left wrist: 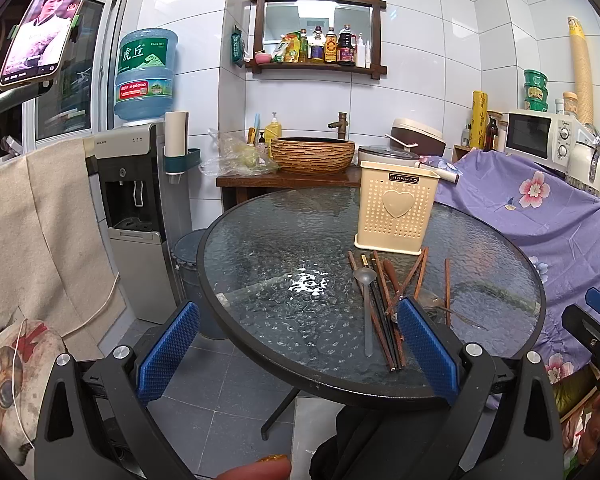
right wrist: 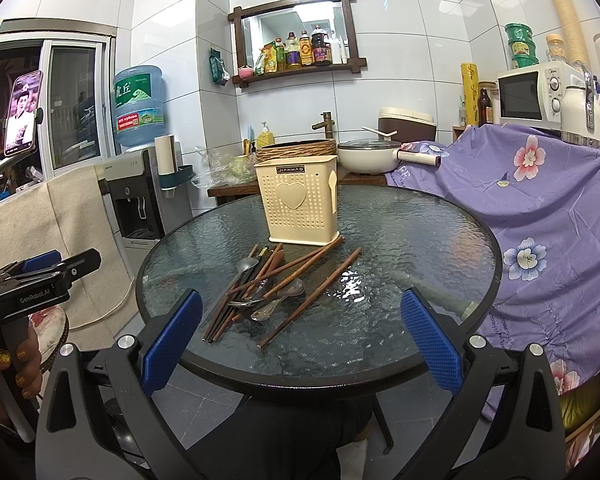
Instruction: Organize utensils
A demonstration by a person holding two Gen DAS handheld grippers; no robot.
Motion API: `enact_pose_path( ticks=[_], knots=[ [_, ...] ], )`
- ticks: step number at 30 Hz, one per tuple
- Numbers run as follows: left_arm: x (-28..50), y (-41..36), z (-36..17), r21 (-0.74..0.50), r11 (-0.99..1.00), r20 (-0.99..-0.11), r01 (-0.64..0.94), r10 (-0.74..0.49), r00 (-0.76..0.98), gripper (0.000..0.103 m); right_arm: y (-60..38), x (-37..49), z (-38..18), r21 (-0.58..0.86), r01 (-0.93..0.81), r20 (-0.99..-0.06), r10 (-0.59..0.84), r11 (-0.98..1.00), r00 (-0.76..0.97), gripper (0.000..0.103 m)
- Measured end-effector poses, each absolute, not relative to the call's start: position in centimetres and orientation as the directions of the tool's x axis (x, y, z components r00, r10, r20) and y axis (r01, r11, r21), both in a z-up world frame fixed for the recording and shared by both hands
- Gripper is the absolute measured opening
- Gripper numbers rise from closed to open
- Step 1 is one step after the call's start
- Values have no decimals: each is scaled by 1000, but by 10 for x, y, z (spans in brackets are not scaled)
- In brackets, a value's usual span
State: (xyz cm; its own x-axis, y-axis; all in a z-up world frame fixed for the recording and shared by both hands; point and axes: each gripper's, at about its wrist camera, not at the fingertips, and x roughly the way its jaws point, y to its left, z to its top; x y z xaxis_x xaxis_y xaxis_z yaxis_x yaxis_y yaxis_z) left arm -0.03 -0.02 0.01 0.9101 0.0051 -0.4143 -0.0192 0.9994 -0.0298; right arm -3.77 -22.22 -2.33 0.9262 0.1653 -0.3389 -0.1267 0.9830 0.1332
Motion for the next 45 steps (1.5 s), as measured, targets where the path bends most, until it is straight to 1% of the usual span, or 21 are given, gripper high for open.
enact_pose_path(
  ticks=[13,16,19,21,25,32,35,37,40,45],
  knots=[
    [2,6,0,-29,999,-415,-21,7,910,97,-220,-39,-24,133,-127,-341,166,983,925,98],
    [4,10,3,-18,999,-430,-28,17,903,97,-218,-35,-28,133,-126,-346,165,983,923,98],
    [13,9,-3,-14,1000,-459,-26,16,888,97,-221,-34,-27,127,-114,-364,153,985,919,98],
    [16,23,-7,-9,1000,-476,-27,20,879,97,-220,-27,-30,130,-111,-377,153,985,914,98],
    [28,22,-14,14,1000,-495,-21,25,868,97,-225,-13,-40,134,-104,-415,151,985,897,98],
    [58,19,-29,26,999,-550,33,-13,835,97,-226,19,-47,109,-102,-477,142,989,868,98],
    [74,17,-36,18,998,-576,58,-37,817,92,-225,34,-50,103,-110,-507,147,989,850,98],
    [85,14,-40,13,997,-595,75,-53,802,85,-226,45,-51,97,-115,-522,148,989,840,98],
    [98,13,-44,6,996,-611,92,-69,788,78,-229,59,-51,92,-113,-532,145,989,834,98],
    [118,12,-48,9,994,-632,112,-81,771,70,-237,88,-53,93,-104,-571,139,990,809,95]
  ],
)
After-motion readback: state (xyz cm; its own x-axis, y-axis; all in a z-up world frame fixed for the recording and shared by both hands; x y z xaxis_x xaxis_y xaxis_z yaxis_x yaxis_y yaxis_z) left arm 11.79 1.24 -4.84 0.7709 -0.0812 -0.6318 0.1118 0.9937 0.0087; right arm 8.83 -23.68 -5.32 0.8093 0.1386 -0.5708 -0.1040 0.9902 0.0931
